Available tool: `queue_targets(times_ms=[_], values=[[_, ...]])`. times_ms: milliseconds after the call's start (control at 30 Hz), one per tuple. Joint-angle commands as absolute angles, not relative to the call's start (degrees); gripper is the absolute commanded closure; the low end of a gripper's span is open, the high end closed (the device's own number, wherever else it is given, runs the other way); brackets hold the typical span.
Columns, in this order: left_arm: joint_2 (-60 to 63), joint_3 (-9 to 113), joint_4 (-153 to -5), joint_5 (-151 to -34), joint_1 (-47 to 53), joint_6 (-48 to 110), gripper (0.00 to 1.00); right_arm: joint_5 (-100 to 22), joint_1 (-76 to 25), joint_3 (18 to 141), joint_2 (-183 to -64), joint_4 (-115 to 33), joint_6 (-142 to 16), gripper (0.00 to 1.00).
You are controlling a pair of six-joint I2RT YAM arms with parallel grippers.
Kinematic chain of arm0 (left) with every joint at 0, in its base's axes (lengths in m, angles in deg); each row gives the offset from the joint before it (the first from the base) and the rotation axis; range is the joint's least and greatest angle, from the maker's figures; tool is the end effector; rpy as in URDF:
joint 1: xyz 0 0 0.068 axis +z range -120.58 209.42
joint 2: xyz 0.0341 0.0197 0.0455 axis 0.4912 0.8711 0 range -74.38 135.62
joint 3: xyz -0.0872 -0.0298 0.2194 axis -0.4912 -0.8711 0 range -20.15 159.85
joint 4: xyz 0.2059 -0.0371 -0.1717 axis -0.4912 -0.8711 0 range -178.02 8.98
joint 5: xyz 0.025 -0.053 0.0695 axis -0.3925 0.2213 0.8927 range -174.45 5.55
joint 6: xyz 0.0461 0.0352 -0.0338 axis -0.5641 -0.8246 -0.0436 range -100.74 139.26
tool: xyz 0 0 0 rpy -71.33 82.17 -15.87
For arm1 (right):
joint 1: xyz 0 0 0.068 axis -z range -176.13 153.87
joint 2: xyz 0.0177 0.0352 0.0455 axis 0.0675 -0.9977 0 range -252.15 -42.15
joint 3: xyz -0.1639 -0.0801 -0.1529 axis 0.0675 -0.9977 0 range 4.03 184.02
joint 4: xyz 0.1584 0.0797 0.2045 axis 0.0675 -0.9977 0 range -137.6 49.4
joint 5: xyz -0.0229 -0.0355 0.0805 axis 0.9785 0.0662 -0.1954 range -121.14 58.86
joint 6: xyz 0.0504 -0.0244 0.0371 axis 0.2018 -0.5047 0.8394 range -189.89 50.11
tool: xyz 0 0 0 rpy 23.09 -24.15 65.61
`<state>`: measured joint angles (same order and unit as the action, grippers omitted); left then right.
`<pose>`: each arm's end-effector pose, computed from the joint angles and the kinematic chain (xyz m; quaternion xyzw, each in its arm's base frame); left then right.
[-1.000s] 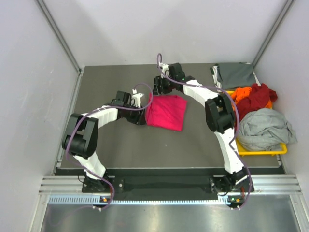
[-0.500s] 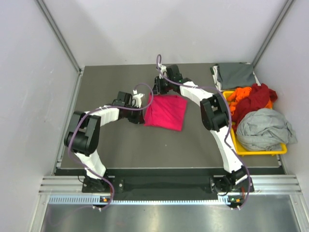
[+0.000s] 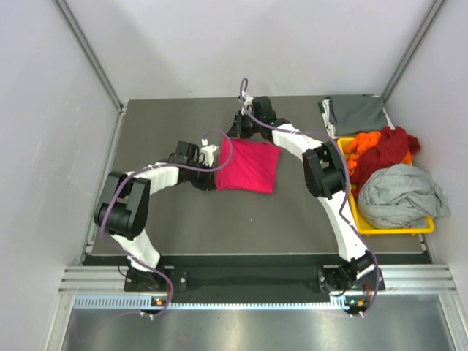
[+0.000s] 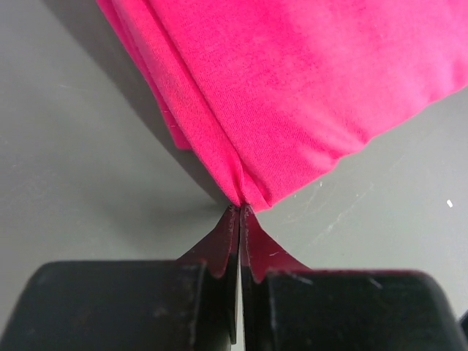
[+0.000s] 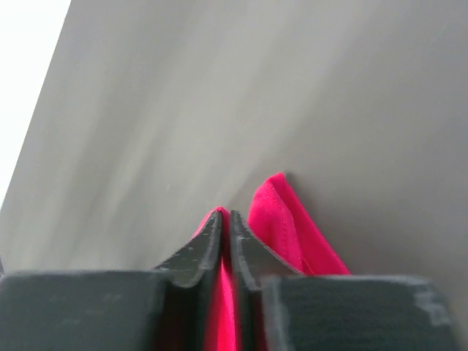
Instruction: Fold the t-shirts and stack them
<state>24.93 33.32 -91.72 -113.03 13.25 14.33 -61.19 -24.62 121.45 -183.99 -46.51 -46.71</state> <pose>0.3234 -0.1204 0.0963 0.2397 0.8994 -0.2626 0.2544 0.4794 0.2907 0.1428 -0.1676 0.8309 0.4118 0.3346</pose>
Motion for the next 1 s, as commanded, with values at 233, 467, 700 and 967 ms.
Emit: queue_targets(times_ms=[233,467,700,967], values=[[19.0,33.6,-94.1,-113.2,13.2,9.3,0.71,-53.2,-20.8,110.2,-171.2,-43.7,-48.8,0.39],[18.3,31.6,-93.1,-113.8,13.2,9.1,0.54,-45.6,-14.2,85.2,-152.3,-42.1,-50.2,0.34],[24.4,36.3,-94.2,-113.5,13.1,10.5,0.58,-49.2,-12.6,78.5,-152.8,-37.2,-47.8,0.43],[27.5,37.0,-94.5,-116.3,12.5,12.0,0.89,-51.7,-11.1,79.0,-157.5,-34.6,-44.0,0.69]])
